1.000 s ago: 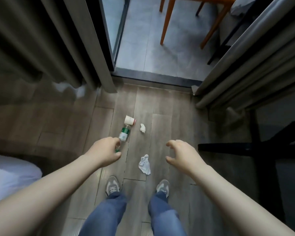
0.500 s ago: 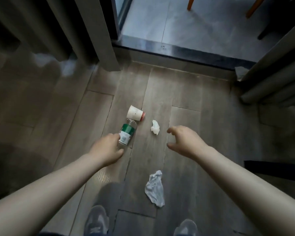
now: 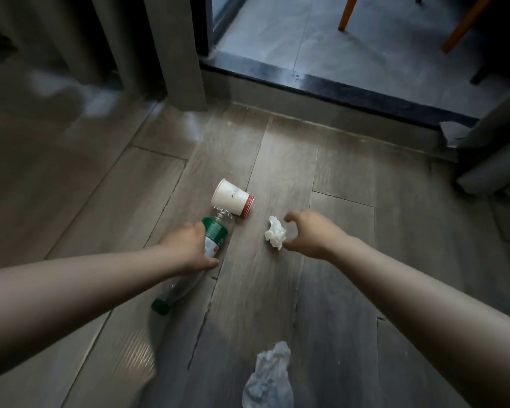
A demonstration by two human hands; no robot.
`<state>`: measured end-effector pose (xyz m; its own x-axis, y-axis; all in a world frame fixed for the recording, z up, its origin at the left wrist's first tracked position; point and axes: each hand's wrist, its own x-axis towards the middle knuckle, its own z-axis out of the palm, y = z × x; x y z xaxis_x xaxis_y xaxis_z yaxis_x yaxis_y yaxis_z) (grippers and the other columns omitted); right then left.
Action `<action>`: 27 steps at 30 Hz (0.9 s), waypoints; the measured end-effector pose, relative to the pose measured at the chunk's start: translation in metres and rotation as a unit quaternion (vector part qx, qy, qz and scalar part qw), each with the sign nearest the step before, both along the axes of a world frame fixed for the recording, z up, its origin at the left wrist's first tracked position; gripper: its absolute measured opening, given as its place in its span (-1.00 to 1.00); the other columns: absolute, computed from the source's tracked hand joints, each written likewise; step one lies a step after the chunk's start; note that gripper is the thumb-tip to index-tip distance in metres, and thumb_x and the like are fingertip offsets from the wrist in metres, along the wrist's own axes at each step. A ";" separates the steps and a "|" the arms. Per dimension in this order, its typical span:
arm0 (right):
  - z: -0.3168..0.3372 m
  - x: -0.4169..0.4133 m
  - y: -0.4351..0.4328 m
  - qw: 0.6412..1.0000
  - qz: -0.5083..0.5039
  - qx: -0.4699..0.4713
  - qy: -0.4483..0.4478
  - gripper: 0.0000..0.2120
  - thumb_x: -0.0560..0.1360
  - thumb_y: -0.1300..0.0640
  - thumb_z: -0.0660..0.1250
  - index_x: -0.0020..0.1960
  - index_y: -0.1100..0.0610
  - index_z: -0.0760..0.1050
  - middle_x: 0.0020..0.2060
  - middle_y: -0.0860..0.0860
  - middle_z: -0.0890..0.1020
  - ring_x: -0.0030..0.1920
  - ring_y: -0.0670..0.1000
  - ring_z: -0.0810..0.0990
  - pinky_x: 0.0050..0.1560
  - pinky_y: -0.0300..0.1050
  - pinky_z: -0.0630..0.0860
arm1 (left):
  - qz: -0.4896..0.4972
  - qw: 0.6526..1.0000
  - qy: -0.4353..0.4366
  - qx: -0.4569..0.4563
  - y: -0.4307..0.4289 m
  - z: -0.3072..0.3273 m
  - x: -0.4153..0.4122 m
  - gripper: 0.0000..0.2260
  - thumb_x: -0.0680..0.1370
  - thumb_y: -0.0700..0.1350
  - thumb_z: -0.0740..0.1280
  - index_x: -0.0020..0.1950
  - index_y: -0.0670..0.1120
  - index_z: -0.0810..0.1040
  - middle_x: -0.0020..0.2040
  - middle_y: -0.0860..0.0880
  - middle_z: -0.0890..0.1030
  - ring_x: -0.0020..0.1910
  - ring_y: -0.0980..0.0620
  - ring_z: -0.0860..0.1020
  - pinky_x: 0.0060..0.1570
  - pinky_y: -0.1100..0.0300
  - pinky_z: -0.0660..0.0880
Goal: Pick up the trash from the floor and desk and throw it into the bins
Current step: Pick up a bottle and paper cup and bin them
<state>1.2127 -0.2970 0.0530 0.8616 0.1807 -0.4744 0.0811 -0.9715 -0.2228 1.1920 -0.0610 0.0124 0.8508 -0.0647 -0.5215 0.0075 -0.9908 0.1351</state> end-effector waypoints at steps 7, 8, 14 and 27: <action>-0.026 0.025 0.018 0.999 0.028 0.018 -0.040 -0.47 0.49 0.04 0.35 0.41 0.15 0.34 0.31 0.13 0.47 0.30 0.12 0.43 0.23 -0.04 0.42 | 0.014 1.000 0.005 -0.015 0.006 -0.023 0.003 -0.36 0.38 0.16 0.43 0.33 -0.09 0.28 0.18 -0.09 0.51 0.07 -0.07 0.53 -0.01 0.09 0.52; -0.029 0.031 0.025 0.998 0.026 0.024 -0.047 -0.47 0.49 0.06 0.35 0.41 0.16 0.33 0.31 0.13 0.47 0.31 0.12 0.43 0.24 -0.03 0.42 | 0.025 0.999 0.010 -0.019 0.010 -0.025 0.000 -0.36 0.38 0.15 0.44 0.32 -0.09 0.28 0.17 -0.09 0.51 0.07 -0.06 0.53 -0.06 0.13 0.50; -0.058 0.058 0.073 0.993 -0.003 0.091 -0.070 -0.56 0.46 0.10 0.36 0.29 0.18 0.40 0.18 0.16 0.48 0.18 0.18 0.48 0.09 -0.08 0.40 | 0.101 0.994 0.025 -0.040 0.039 -0.032 -0.015 -0.38 0.34 0.13 0.46 0.26 -0.09 0.29 0.07 -0.05 0.53 -0.06 -0.02 0.52 -0.16 0.19 0.43; -0.066 0.012 0.067 0.997 -0.018 0.065 -0.031 -0.55 0.37 -0.03 0.44 0.13 0.16 0.39 0.07 0.13 0.58 0.08 0.18 0.55 -0.12 -0.10 0.40 | 0.126 0.989 0.033 -0.070 0.052 -0.040 -0.024 -0.34 0.33 0.14 0.47 0.24 -0.12 0.26 0.02 -0.07 0.55 -0.07 -0.06 0.58 -0.10 0.14 0.54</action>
<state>1.2242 -0.2299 -0.0135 0.8958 0.2061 -0.3939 0.0648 -0.9371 -0.3429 1.1684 -0.0090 -0.0272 0.8137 0.0699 -0.5770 0.2652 -0.9280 0.2617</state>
